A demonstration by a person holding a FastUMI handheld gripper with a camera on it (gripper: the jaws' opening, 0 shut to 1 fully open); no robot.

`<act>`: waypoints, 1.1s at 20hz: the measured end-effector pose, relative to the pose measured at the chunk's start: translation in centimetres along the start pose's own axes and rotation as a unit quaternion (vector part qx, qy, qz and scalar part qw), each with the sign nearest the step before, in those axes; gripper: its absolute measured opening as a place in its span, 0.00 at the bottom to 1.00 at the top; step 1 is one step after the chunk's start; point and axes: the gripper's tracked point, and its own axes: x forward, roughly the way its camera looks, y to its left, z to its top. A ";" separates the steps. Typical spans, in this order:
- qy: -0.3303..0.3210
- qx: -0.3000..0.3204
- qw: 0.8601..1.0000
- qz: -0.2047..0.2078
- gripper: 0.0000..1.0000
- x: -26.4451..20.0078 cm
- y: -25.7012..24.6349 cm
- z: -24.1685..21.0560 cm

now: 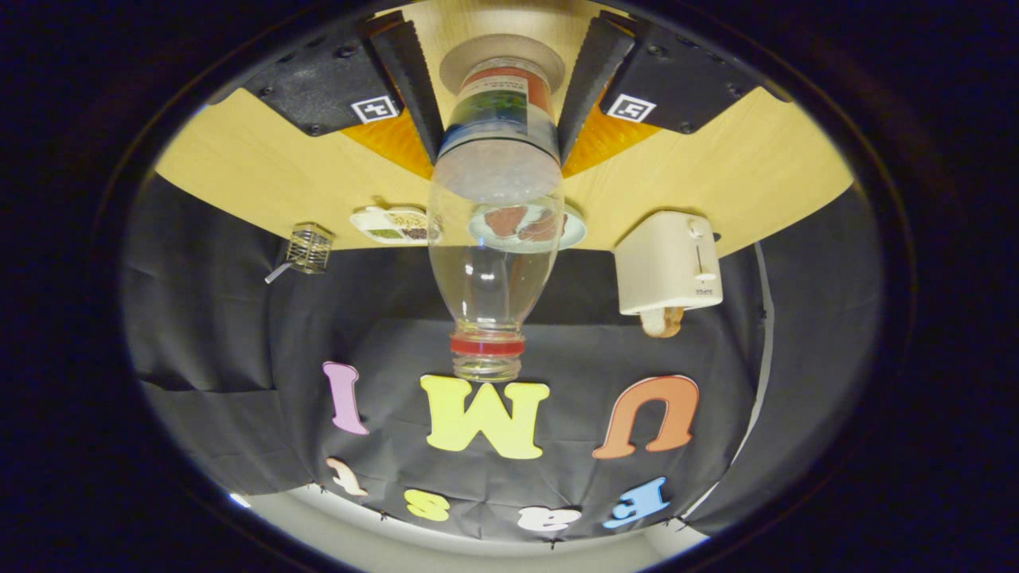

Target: Take the bottle from table, then pour the juice into the cup, finally place the bottle on the coaster

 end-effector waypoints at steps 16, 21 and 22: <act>-0.002 0.006 1.000 0.006 0.82 -0.3 1.1 0.3; -0.002 0.000 1.000 0.001 0.83 -0.2 1.3 0.2; 0.000 -0.002 1.000 -0.001 0.83 -0.2 1.2 0.1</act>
